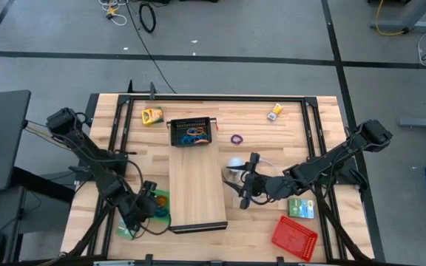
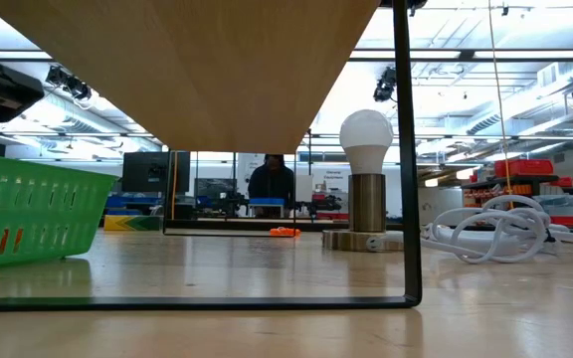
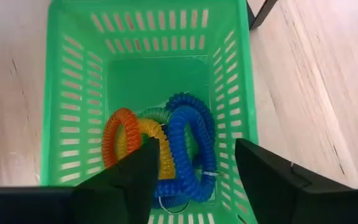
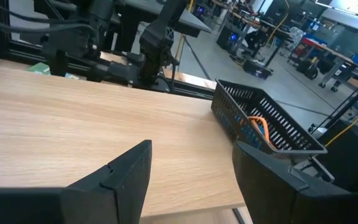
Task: Pick & Place Office Desk Supplies
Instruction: Put the purple spiral keychain into the green bin
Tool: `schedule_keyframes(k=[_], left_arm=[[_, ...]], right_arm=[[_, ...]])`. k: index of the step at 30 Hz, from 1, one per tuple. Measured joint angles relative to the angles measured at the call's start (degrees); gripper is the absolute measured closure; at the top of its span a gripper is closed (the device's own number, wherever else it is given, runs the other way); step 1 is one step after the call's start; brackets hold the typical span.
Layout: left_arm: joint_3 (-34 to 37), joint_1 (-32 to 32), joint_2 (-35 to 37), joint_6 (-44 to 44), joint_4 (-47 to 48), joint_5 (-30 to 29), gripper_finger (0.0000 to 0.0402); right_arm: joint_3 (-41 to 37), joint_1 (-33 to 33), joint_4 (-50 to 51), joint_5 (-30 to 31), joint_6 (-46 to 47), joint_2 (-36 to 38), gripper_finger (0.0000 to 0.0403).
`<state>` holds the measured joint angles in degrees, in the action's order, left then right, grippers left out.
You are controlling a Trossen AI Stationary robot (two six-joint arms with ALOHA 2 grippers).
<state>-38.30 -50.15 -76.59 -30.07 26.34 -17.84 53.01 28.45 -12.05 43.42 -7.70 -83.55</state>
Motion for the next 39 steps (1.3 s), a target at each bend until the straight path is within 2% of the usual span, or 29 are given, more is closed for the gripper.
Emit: schedule_keyframes(k=[6, 11, 15, 18, 20, 23, 28, 31, 34, 39], left_arm=[[0.00, 0.00, 4.78, 0.76, 0.03, -2.99, 0.0174], [0.00, -0.15, 12.10, 5.20, -2.64, -10.74, 0.0179], [0.02, -0.11, 18.73, 17.81, -14.66, -17.28, 0.0179], [0.02, 0.44, 22.56, 31.97, -28.46, -17.94, 0.0179], [0.01, 1.84, 23.97, 40.80, -37.62, -15.04, 0.0179], [0.00, 5.85, 24.81, 49.24, -45.43, -6.33, 0.0179], [0.00, 18.57, 23.04, 49.02, -48.06, 6.99, 0.0179], [0.02, 25.70, 21.38, 46.95, -47.66, 12.79, 0.0179], [0.02, 31.07, 21.03, 46.96, -46.94, 16.22, 0.0179], [0.02, 39.33, 21.15, 47.87, -44.49, 19.34, 0.0179]], right_arm=[[0.00, -0.07, 0.44, 0.99, -0.17, 0.00, 0.0172], [0.00, -1.40, 3.58, -0.43, -0.37, -0.02, 0.0172], [0.00, -3.59, 3.63, -9.01, -1.23, 0.75, 0.0172], [0.00, -5.54, 2.99, -15.73, -3.52, 2.62, 0.0172], [0.00, -6.91, 3.22, -19.98, -5.00, 4.37, 0.0172], [0.00, -9.32, 3.43, -27.37, -6.54, 7.97, 0.0172], [-2.51, -13.64, 3.10, -40.07, -7.86, 16.22, 0.0172], [-7.28, -16.27, 2.59, -42.11, -7.68, 22.92, 0.0172], [-13.55, -19.42, 2.62, -42.19, -6.14, 30.38, 0.0172], [-24.84, -25.68, 3.40, -37.63, -1.68, 40.08, 0.0172]])
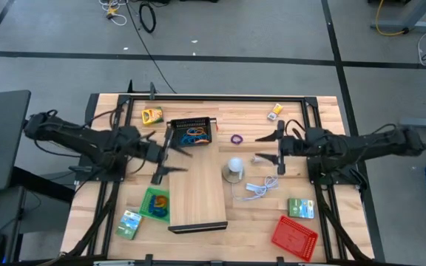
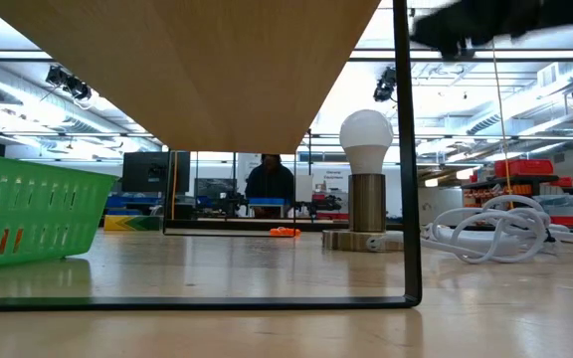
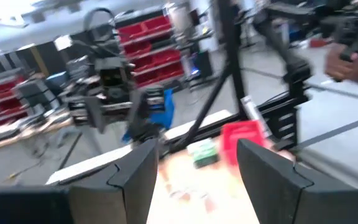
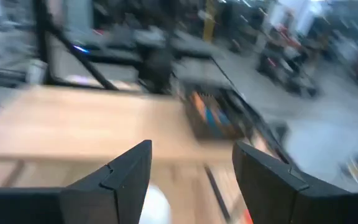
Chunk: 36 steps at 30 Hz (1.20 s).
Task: Pick & Place Office Desk Supplies
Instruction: Put the purple spiral keychain into the green bin
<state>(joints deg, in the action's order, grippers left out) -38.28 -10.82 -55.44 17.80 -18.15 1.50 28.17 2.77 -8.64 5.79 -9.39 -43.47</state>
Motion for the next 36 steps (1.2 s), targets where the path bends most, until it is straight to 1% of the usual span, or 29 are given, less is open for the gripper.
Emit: schedule_keyframes(k=[3, 7, 9, 12, 15, 17, 19, 23, 27, 29, 32, 36], left_arm=[[0.00, 4.76, 0.42, 0.00, 2.35, 1.56, 0.0179], [0.02, 11.04, 1.66, 0.00, 5.38, 3.78, 0.0179], [0.02, 13.92, 2.95, 0.02, 6.88, 5.12, 0.0179], [0.01, 18.52, 5.66, 0.61, 9.46, 6.93, 0.0179], [0.02, 22.93, 8.08, 0.04, 13.53, 10.69, 0.0179], [0.02, 25.25, 10.25, -0.47, 16.09, 13.09, 0.0179], [0.17, 27.02, 12.81, -0.58, 18.96, 13.85, 0.0179], [5.44, 29.68, 19.95, -2.16, 19.59, 13.73, 0.0179], [13.03, 31.88, 28.61, -5.59, 16.29, 11.95, 0.0179], [16.15, 32.55, 32.66, -7.13, 14.03, 11.75, 0.0179], [19.75, 33.14, 37.54, -8.42, 13.41, 10.07, 0.0179], [22.75, 33.39, 41.23, -9.85, 13.36, 8.83, 0.0179]], right_arm=[[-5.23, -3.73, 0.13, 0.46, 3.42, 1.42, 0.0172], [-8.79, -7.03, 0.35, -0.16, 5.06, 0.09, 0.0172], [-9.30, -8.31, 1.42, -0.58, 5.07, -0.86, 0.0172], [-9.30, -10.30, 1.86, -2.97, 4.89, -1.96, 0.0172], [-9.30, -12.24, 2.09, -5.07, 4.48, -2.81, 0.0172], [-9.30, -13.78, 2.47, -6.60, 4.37, -3.23, 0.0172], [-9.30, -15.37, 3.28, -7.91, 4.33, -3.71, 0.0172], [-9.30, -18.28, 3.79, -10.02, 4.18, -5.88, 0.0172], [-9.20, -20.90, 3.43, -12.41, 4.01, -9.60, 0.0172], [-8.33, -21.97, 3.32, -13.42, 4.00, -12.42, 0.0172], [-6.07, -23.00, 3.33, -14.17, 2.90, -17.60, 0.0172], [-0.96, -23.71, 4.63, -15.17, 0.03, -25.81, 0.0172]])
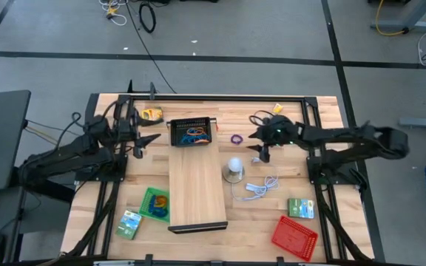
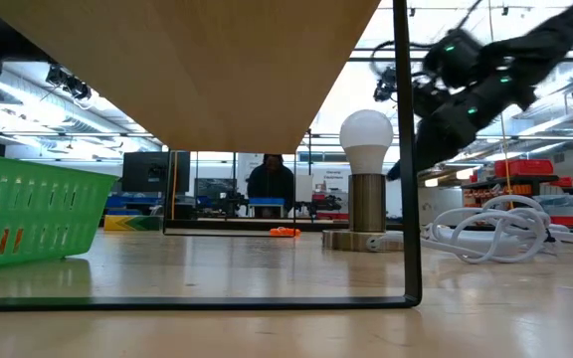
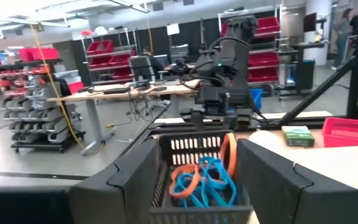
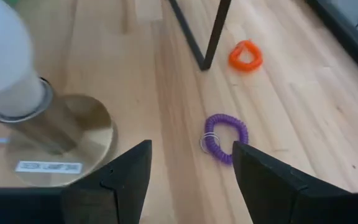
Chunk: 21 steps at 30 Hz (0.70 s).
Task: Pick & Place Office Desk Supplies
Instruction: Put the purple spiral keychain into the green bin
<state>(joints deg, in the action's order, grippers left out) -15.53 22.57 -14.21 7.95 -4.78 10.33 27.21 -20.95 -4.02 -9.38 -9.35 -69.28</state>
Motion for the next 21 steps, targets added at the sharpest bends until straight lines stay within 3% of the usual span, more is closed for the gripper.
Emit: schedule_keyframes(k=[10, 21], left_arm=[[0.77, -0.02, 1.22, -1.06, 0.65, -0.22, 0.0179], [0.77, -0.02, 1.22, -1.03, 0.73, -0.22, 0.0179]], right_arm=[[11.51, -4.25, 6.56, -0.06, -8.96, -17.91, 0.0172], [16.14, -4.52, 8.37, -0.14, -13.83, -25.47, 0.0172]])
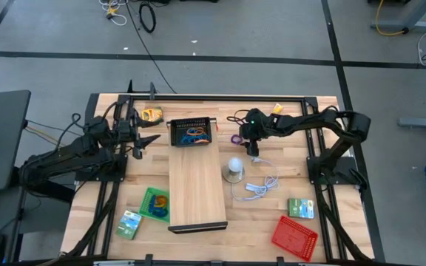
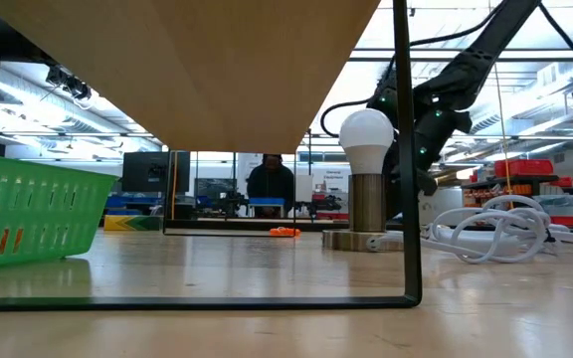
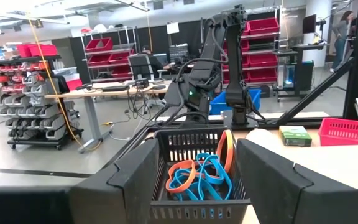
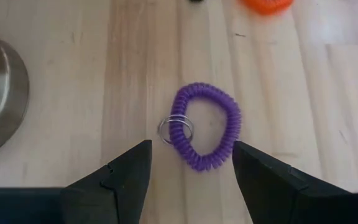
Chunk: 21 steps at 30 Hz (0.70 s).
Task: Pick & Place Office Desk Supplies
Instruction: Put the purple spiral keychain into the green bin
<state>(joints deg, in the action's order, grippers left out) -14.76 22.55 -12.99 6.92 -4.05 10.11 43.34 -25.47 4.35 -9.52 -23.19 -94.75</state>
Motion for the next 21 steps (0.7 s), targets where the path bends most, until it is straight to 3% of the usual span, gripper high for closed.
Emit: schedule_keyframes(k=[15, 21], left_arm=[[-0.01, 0.00, -0.02, -0.11, 0.03, -0.22, 0.0179], [-0.02, 0.00, -0.02, -0.77, 0.33, -0.24, 0.0179]], right_arm=[[0.40, 0.00, -0.30, -1.19, -2.71, -3.42, 0.0172], [2.34, 0.79, 2.08, 1.04, -3.23, -3.42, 0.0172]])
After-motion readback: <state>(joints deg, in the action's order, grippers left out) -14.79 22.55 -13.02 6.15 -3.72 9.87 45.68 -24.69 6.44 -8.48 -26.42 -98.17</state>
